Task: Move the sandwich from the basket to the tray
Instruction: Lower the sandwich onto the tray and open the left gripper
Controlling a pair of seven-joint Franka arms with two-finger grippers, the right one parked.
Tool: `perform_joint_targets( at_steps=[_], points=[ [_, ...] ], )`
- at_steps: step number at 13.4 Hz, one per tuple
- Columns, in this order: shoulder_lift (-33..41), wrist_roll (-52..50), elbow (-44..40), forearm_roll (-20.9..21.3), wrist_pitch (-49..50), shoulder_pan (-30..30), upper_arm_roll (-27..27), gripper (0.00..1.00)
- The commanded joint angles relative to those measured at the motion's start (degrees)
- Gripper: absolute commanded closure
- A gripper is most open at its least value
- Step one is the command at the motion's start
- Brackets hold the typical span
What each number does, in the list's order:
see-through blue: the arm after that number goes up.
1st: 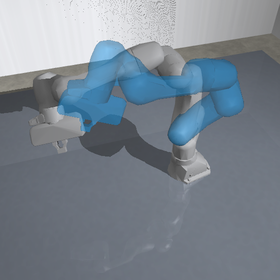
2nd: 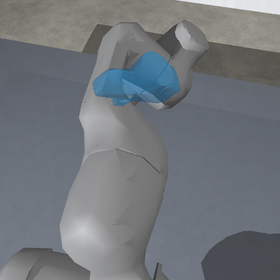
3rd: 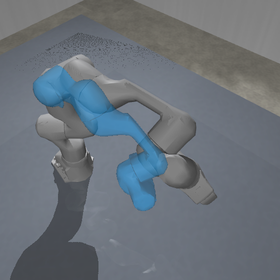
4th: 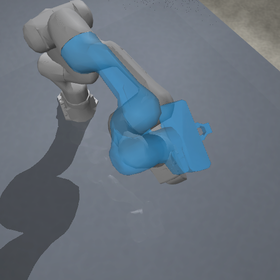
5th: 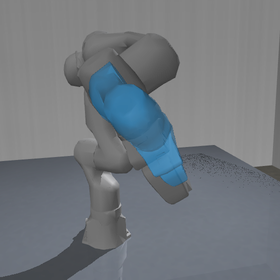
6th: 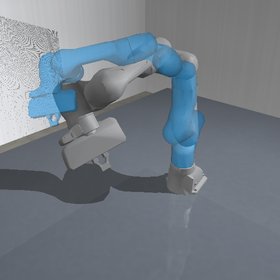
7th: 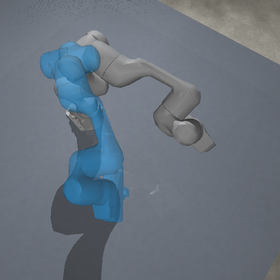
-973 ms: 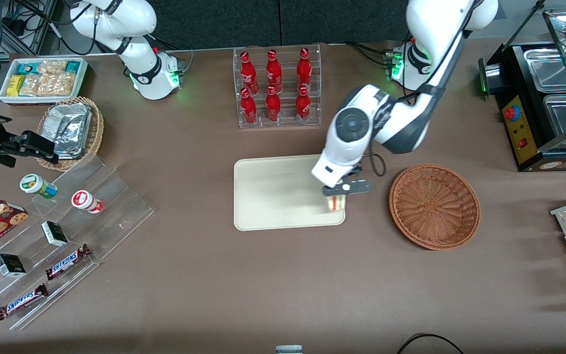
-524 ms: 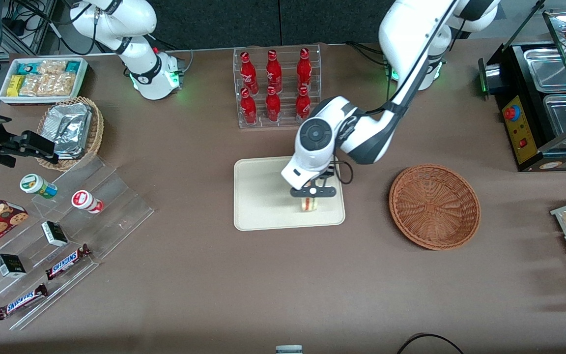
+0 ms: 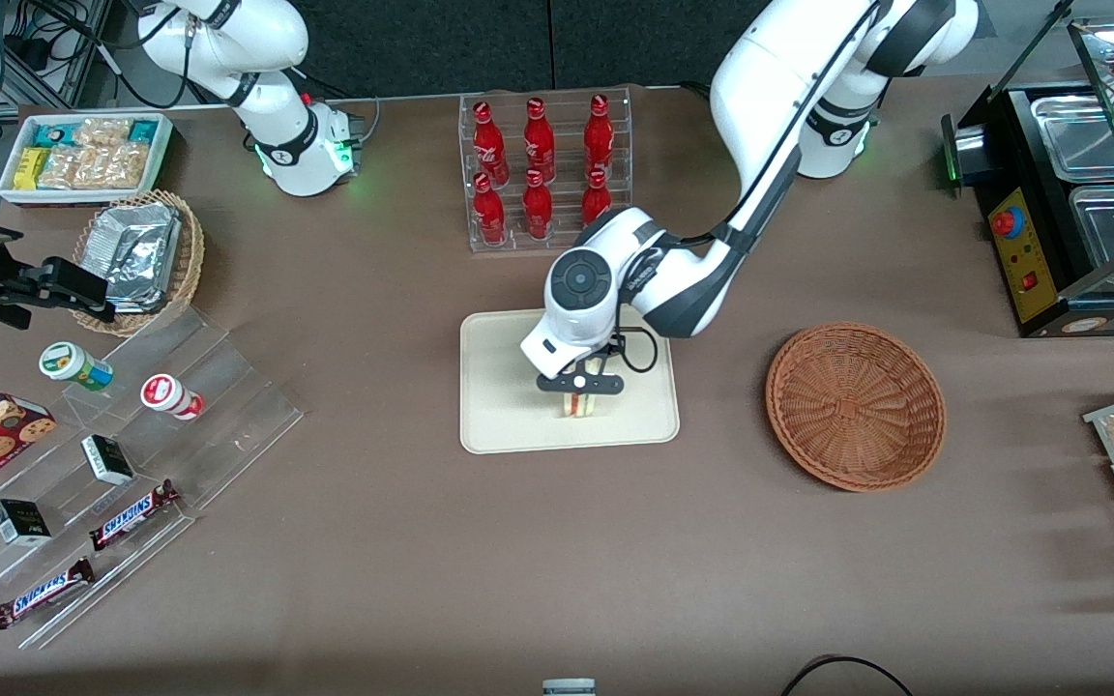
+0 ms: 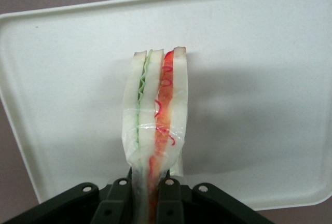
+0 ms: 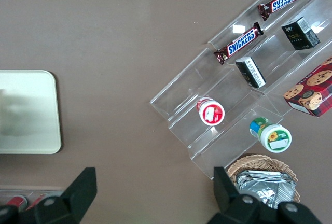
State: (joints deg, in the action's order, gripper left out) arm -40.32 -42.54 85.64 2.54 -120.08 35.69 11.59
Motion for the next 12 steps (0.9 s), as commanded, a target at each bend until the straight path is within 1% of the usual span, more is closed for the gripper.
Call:
perform_joint_targets(
  at_steps=[1,3,5,6,7,8,9,12],
  points=[
    [-2.48,-0.79,-3.37,0.71,1.08,1.92,-1.13,1.0],
    [-3.1,-1.49,-3.37,0.88,0.99,2.19,-1.22,1.0],
    [-3.36,-2.89,-3.37,2.89,0.91,2.19,-1.22,1.0],
    [-3.36,-3.25,-3.37,3.17,0.99,2.19,-1.22,0.86],
    [-3.45,-3.34,-3.37,2.99,0.91,2.19,-1.13,0.48],
    [-3.45,-3.17,-3.37,2.99,0.91,2.19,-1.13,0.14],
    [-3.63,-3.25,-3.37,2.99,0.91,2.19,-1.13,0.0],
    [-3.63,-3.25,-3.46,2.99,0.91,2.19,-1.13,0.0]
  ],
)
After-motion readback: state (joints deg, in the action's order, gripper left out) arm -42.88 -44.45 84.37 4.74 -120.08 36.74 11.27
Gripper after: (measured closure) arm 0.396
